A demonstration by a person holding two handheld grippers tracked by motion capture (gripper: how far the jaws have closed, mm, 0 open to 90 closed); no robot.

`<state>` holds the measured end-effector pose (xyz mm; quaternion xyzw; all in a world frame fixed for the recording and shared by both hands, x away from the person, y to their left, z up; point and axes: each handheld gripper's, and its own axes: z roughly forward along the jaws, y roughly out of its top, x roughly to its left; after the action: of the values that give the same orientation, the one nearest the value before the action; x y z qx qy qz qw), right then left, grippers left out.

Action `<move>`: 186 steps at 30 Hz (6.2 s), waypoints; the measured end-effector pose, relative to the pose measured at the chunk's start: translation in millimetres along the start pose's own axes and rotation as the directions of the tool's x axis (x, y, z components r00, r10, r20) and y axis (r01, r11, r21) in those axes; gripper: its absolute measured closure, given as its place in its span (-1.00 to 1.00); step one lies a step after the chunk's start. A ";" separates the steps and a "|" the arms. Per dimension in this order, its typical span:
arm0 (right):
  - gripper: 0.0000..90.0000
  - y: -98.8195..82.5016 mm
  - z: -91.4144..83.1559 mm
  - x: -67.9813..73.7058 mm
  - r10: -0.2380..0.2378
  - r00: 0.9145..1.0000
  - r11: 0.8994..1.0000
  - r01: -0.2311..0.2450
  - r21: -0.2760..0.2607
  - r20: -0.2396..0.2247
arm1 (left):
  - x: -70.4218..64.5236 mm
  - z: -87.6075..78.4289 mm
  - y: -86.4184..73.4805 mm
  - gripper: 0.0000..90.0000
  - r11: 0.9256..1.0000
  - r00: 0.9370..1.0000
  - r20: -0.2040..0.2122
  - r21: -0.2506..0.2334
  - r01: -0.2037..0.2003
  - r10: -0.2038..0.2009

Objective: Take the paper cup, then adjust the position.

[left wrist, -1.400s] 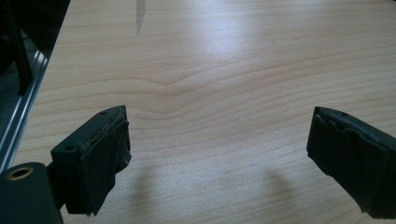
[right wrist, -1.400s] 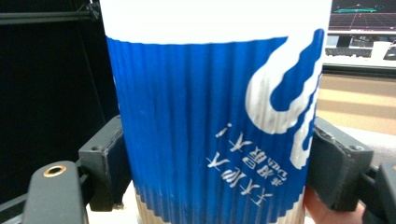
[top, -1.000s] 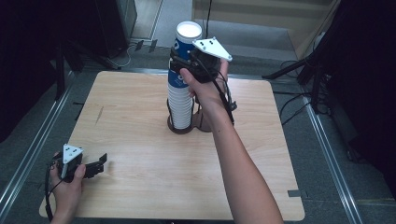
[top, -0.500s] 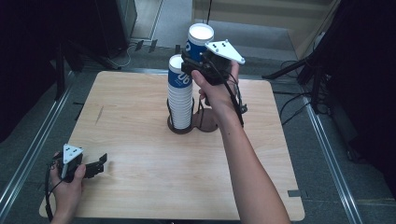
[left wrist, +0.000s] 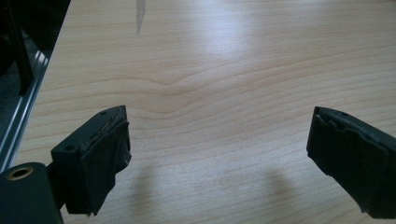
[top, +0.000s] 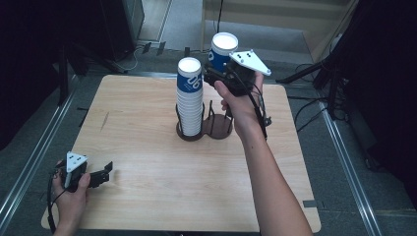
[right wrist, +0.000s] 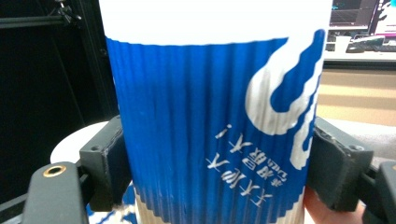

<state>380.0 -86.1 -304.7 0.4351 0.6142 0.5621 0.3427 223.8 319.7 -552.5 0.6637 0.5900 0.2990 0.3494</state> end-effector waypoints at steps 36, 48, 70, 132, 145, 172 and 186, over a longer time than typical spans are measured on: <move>-0.58 -64.2 -37.8 -22.8 -0.046 0.998 0.998 0.044 0.050 0.041 | -0.4 -2.9 -1.3 -0.85 1.000 1.000 -0.006 -0.027 -0.005 0.004; -0.58 -85.8 -54.6 -38.1 -0.006 0.998 0.998 0.003 0.061 0.061 | 0.0 -4.9 -2.3 -0.85 0.999 1.000 -0.014 -0.050 0.008 -0.009; -0.58 -123.6 -79.4 -41.2 -0.023 0.998 0.996 0.018 0.087 0.060 | 0.6 -8.6 -3.3 -0.85 0.996 0.998 0.055 -0.093 0.000 0.005; -0.58 -197.2 -82.6 -7.3 -0.137 0.990 0.974 0.132 0.184 0.013 | -127.4 -1.1 88.1 -0.85 0.971 0.926 0.342 -0.223 -0.086 0.161; -0.58 -204.3 -83.1 9.5 -0.236 0.972 0.955 0.234 0.184 -0.011 | -149.5 -1.1 91.7 -0.85 0.967 0.863 0.459 -0.226 -0.118 0.212; -0.58 -216.6 -85.8 38.5 -0.524 0.852 0.842 0.519 0.145 -0.008 | -166.6 -4.0 92.3 -0.80 0.967 0.792 0.563 -0.216 -0.135 0.236; -0.58 -224.0 -87.6 53.5 -0.666 0.746 0.739 0.664 0.115 -0.025 | -176.8 -4.9 88.8 -0.69 0.955 0.753 0.593 -0.238 -0.176 0.286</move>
<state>246.2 -68.9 -510.8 0.2117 0.7576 0.3622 0.5001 248.7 139.6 -474.5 0.7609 0.3279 0.1531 0.5385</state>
